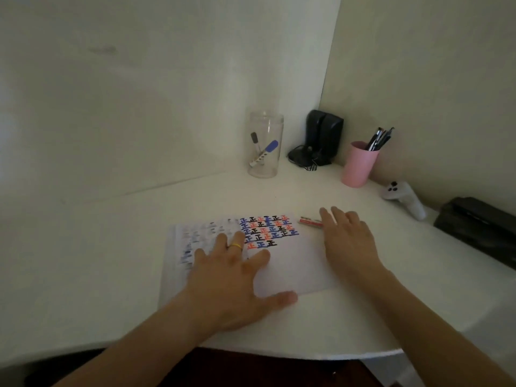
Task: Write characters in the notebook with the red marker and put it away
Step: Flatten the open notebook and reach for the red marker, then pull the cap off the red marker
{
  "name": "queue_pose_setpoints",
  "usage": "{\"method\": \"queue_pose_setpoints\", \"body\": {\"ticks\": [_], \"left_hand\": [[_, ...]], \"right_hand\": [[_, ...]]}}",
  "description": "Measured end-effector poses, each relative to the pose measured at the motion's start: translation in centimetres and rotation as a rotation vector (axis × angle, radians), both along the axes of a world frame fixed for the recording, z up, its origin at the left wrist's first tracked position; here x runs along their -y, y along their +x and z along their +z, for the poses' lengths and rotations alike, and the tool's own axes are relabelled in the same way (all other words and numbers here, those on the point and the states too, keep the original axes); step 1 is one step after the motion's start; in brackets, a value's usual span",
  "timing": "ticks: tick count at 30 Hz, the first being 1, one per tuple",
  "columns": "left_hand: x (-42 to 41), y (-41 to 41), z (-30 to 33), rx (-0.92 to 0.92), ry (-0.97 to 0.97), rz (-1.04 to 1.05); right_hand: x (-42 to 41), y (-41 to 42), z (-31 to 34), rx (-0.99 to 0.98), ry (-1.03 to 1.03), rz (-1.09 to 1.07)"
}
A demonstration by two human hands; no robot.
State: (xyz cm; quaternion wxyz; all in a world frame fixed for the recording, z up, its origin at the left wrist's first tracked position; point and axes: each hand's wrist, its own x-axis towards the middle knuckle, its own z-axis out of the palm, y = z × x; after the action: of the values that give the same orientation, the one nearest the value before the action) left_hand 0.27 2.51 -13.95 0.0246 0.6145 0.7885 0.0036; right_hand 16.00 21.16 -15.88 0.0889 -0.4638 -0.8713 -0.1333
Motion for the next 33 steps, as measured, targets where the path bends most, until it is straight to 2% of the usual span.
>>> {"method": "queue_pose_setpoints", "body": {"ticks": [3,6,9,13,15,17,21,24,26,29,33], "left_hand": [[-3.2,-3.4,1.9,0.048,-0.051,-0.079],[-7.1,-6.9,2.2,-0.022,0.081,-0.079],[-9.8,-8.8,1.0,-0.108,0.173,-0.133],[-10.0,-9.7,-1.7,-0.019,0.342,-0.177],[-10.0,-10.0,-2.4,-0.016,0.385,-0.178],[-10.0,-10.1,-2.7,-0.051,0.423,-0.199],[-9.8,-10.0,-2.6,-0.043,0.504,-0.249],[-9.5,-9.5,-2.1,0.004,0.561,-0.284],[-9.3,-8.9,-1.7,0.078,0.595,-0.297],[-8.9,-8.3,-1.0,0.161,0.614,-0.305],[-8.9,-8.4,-1.1,0.114,0.617,-0.358]], "right_hand": [[-1.1,-1.0,0.1,0.109,0.065,0.014],[-1.4,-2.1,0.6,0.109,0.108,0.047],[-1.5,-3.9,1.4,-0.014,0.165,0.121],[-1.2,-5.9,1.2,-0.238,0.225,0.325],[-1.0,-6.3,0.5,-0.350,0.179,0.446],[-0.6,-6.5,-0.2,-0.535,0.024,0.515],[-0.4,-7.0,-0.2,-1.101,-0.614,0.449],[-0.4,-6.4,0.6,-1.348,-0.948,0.402],[-0.4,-5.9,1.1,-1.434,-1.054,0.374],[-0.4,-5.7,1.0,-1.434,-1.052,0.377],[-0.3,-6.1,0.7,-1.489,-1.142,0.454]]}}
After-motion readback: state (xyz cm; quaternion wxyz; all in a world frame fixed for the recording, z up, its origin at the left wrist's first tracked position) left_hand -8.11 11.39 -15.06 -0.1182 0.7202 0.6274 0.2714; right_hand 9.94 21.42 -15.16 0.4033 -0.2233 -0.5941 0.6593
